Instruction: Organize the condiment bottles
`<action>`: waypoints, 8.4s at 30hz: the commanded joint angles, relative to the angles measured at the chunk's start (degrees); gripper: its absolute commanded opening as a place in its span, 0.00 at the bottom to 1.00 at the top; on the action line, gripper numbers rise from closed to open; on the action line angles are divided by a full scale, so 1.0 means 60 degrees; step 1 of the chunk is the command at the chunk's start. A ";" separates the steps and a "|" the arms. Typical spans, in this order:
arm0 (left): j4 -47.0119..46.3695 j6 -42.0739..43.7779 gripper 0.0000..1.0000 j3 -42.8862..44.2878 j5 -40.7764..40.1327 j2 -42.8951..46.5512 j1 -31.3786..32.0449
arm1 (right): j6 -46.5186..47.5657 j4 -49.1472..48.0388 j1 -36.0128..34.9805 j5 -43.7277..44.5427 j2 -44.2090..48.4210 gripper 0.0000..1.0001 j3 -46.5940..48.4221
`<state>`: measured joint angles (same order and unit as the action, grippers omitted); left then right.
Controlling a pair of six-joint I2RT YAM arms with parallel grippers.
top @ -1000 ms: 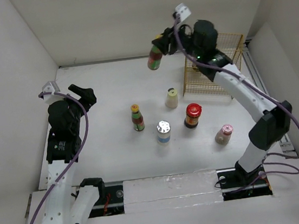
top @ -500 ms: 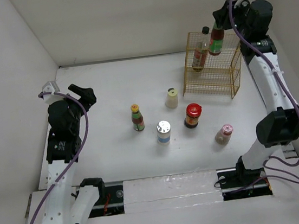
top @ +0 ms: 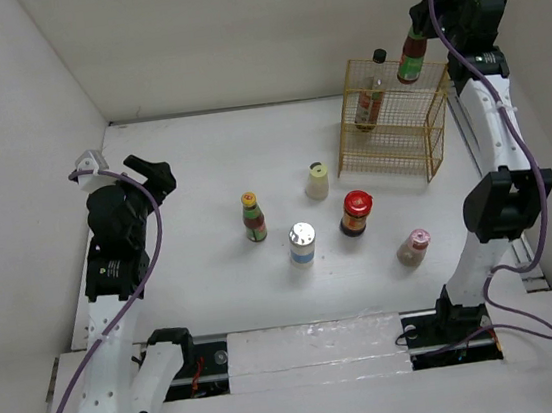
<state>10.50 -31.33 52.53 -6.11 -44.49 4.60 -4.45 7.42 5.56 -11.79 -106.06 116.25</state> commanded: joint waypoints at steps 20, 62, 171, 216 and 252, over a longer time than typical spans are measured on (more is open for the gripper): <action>-0.0388 0.0212 0.76 0.0048 0.0080 -0.0232 -0.0064 | 0.0185 -0.3449 -0.0253 0.0706 0.0392 0.10 -0.3096; -0.0476 0.0212 0.76 0.0151 0.0535 -0.0144 -0.0064 | -0.0944 -0.3714 -0.5216 -0.0276 0.5034 0.06 -0.8929; -0.0637 0.0300 0.76 0.0063 0.1941 -0.0407 -0.0064 | -0.0064 -0.4664 -0.2787 0.1262 0.0465 0.22 -0.6308; -0.0637 0.0300 0.76 0.0063 0.1941 -0.0232 -0.0064 | 0.0229 0.1018 -0.7561 0.1190 0.6954 0.94 -1.0410; -0.0637 0.0300 0.76 -0.0025 0.2131 -0.0056 -0.0064 | 0.0082 -0.1984 -0.7332 0.3196 0.7467 0.36 -0.8800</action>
<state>9.19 -30.44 52.51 5.82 -46.09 4.40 -4.73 7.09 -43.11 2.50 -65.04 56.73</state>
